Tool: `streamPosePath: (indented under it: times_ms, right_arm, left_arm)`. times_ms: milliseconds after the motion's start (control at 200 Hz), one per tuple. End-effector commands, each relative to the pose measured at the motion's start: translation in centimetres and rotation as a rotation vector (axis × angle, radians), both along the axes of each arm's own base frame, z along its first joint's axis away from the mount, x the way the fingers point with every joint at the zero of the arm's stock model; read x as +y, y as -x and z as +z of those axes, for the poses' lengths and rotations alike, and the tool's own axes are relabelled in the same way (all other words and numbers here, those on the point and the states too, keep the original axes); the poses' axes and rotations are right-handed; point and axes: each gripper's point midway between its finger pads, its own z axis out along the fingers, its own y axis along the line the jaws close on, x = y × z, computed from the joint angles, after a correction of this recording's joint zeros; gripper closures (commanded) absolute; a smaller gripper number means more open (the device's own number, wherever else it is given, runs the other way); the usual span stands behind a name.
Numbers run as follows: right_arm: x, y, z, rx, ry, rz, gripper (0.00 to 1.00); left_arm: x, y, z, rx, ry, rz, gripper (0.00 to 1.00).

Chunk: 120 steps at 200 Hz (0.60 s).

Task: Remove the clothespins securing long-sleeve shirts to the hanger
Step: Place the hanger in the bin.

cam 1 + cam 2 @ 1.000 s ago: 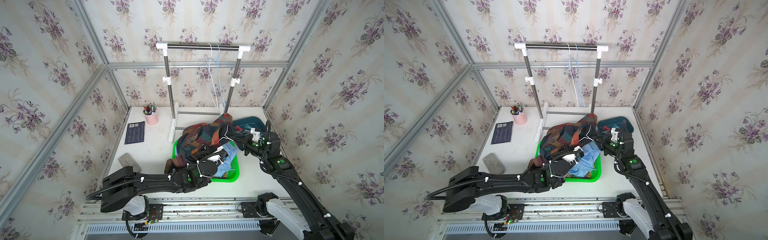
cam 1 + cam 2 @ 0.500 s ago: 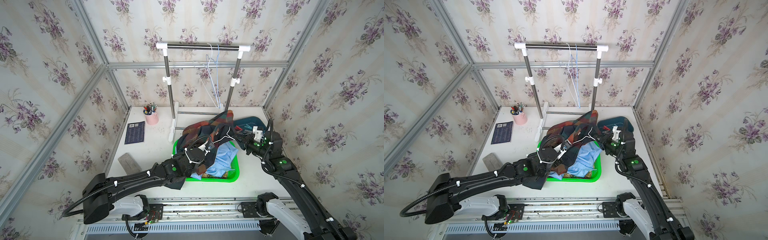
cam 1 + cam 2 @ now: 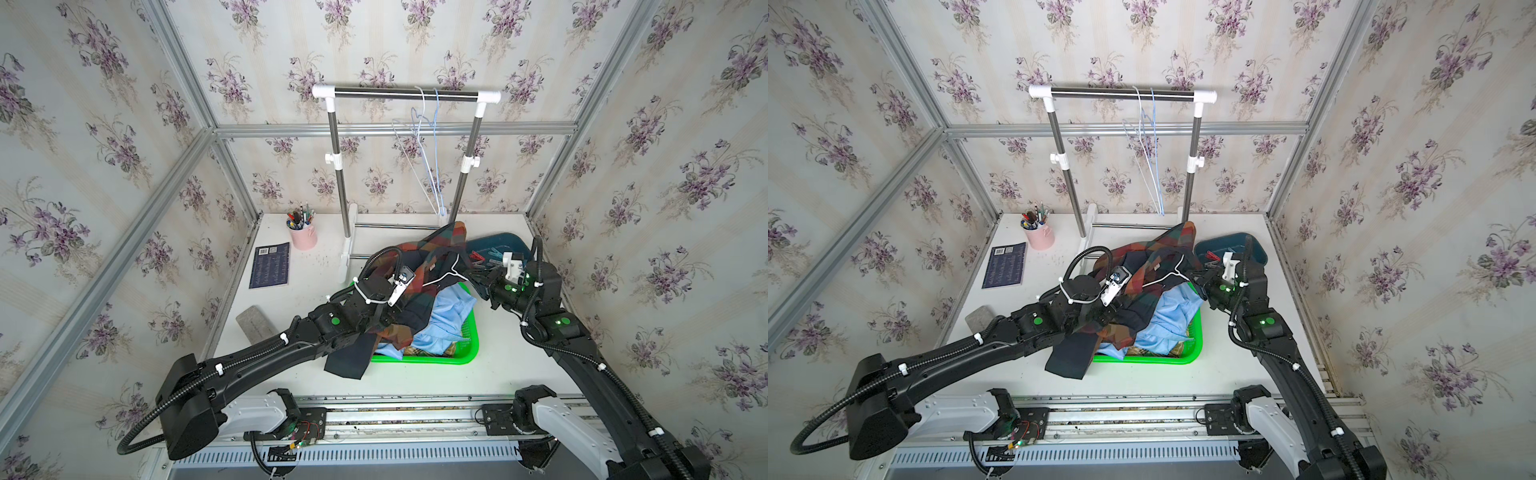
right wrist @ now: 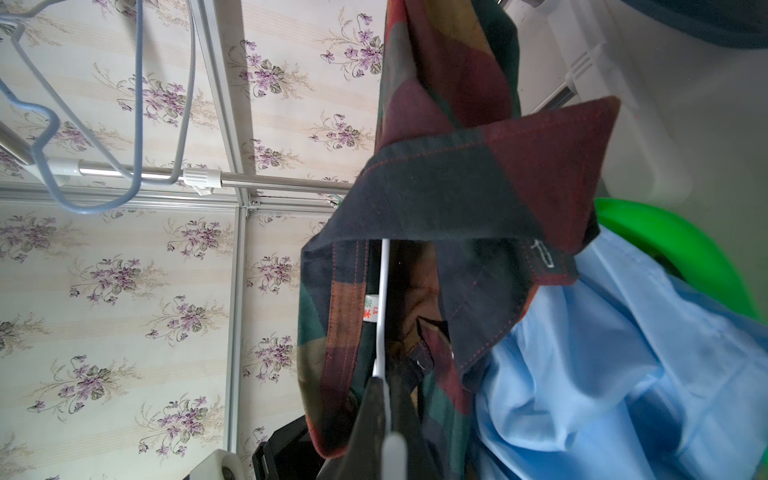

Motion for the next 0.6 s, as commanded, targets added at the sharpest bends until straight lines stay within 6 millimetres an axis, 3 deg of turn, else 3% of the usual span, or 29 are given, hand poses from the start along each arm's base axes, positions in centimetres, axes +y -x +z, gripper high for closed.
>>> streamPosePath:
  times_ms: [0, 365, 595]
  right_arm:
    - [0.2, -0.3, 0.6, -0.038, 0.005, 0.011, 1.0]
    - [0.5, -1.3, 1.0, -0.042, 0.003, 0.02, 1.0]
    - [0.5, -1.6, 1.6, -0.054, 0.002, 0.019, 1.0]
  left_arm:
    - [0.0, 0.0, 1.1, 0.034, 0.076, 0.003, 0.5]
    - [-0.1, 1.5, 2.0, -0.035, -0.063, -0.173, 0.28]
    - [-0.1, 1.1, 1.5, 0.054, -0.084, -0.202, 0.27]
